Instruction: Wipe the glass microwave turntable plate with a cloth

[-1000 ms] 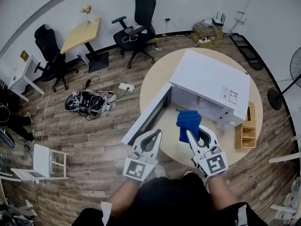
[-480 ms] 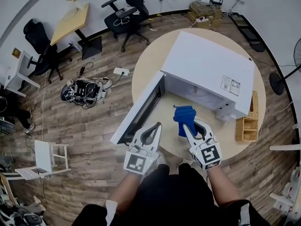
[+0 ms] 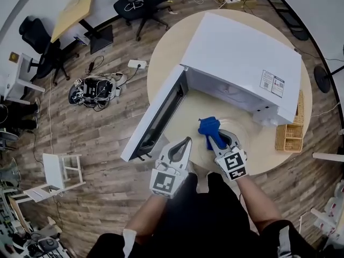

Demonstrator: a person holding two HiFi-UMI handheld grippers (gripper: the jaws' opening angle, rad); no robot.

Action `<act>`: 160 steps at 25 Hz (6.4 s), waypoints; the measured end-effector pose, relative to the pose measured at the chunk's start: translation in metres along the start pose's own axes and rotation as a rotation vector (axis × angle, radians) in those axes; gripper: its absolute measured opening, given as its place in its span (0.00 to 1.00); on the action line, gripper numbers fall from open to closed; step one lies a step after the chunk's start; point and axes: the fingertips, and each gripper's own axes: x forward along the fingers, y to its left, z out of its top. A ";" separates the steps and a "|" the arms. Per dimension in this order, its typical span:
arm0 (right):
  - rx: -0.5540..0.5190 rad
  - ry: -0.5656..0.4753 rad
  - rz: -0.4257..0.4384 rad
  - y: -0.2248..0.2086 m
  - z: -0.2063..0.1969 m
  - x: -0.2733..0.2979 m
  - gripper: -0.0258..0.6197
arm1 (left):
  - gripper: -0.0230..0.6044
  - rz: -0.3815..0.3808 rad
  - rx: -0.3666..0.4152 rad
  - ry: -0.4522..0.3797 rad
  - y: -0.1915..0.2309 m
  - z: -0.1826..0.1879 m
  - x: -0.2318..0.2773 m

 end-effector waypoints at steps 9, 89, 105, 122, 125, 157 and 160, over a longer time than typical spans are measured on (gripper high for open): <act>-0.006 0.156 0.082 0.018 -0.045 0.029 0.18 | 0.05 0.024 -0.012 0.048 0.008 -0.026 -0.006; -0.050 0.293 -0.393 -0.129 -0.084 -0.043 0.18 | 0.05 -0.004 0.005 0.080 -0.022 -0.039 0.016; 0.005 0.234 -0.084 -0.006 -0.054 -0.005 0.18 | 0.05 0.079 -0.036 0.103 -0.011 -0.063 -0.012; -0.112 0.339 -0.024 0.039 -0.085 0.028 0.18 | 0.05 0.138 -0.060 0.131 0.010 -0.079 -0.046; -0.125 0.343 -0.038 0.037 -0.086 0.027 0.18 | 0.05 0.124 -0.057 0.126 0.006 -0.077 -0.040; -0.126 0.402 -0.235 -0.056 -0.111 -0.021 0.18 | 0.05 0.001 -0.037 0.119 -0.038 -0.065 -0.001; -0.113 0.409 -0.266 -0.071 -0.117 -0.032 0.18 | 0.05 -0.016 -0.030 0.113 -0.042 -0.060 0.001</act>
